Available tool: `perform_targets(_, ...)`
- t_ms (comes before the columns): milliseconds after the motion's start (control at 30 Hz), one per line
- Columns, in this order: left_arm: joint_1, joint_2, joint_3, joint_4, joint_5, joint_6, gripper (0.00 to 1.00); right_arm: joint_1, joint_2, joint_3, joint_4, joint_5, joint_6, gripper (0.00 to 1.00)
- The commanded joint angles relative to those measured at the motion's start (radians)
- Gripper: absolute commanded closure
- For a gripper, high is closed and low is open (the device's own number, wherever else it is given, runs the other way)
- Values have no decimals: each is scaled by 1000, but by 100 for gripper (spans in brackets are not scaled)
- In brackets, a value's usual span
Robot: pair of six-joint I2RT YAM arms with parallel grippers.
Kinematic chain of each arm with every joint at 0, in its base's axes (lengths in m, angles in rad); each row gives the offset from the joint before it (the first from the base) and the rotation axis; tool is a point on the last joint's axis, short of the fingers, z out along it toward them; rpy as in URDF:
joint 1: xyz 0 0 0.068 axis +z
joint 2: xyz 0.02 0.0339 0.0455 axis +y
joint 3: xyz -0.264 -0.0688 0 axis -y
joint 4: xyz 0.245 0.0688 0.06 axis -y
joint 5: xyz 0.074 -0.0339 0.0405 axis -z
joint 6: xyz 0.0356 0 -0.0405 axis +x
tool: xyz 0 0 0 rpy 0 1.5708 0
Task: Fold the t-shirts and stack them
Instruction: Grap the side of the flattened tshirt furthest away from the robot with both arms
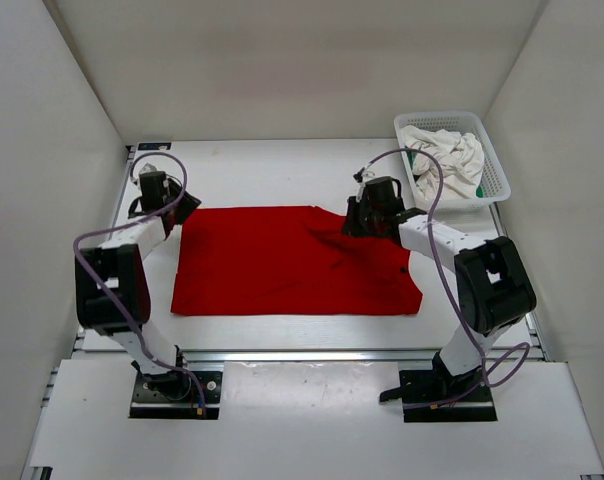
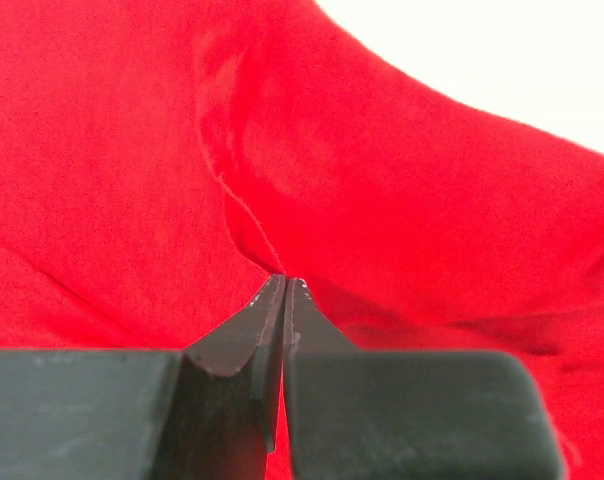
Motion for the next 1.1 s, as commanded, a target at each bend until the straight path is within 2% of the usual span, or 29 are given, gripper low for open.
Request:
perform_targets(0,33,94,120,-133,-82,94,54,-44,-21,74,30,10,23,99)
perform_targets(133,52,233,258,-203,-157,146,51,-103,11,139,21,-11,30,99)
perform_targets(267,61,349,362,-267,-189,176,54,-145,51,183,29,-14,34,100)
perform_targets(433,72,378,381,-252,-199,168,54,-183,116,263,12,-20,28,100)
perform_targets(567,66,419,450,-275,-208,180,52,-192,163,332,-17,-22,16,100)
perform_targets(633,66,430,474,-293,-197,185,55,-197,175,349,-20,-14,14,100)
perform_targets(667,67,438,487,-305,-200,189,59,-202,177,347,-20,-17,16,100)
perform_targets(967,38,449,487,-318,-196,212,56,-218,188,383,-25,-36,10,100)
perform_targets(1067,29,453,484,-306,-205,208,60,-226,182,380,-25,-43,8,100)
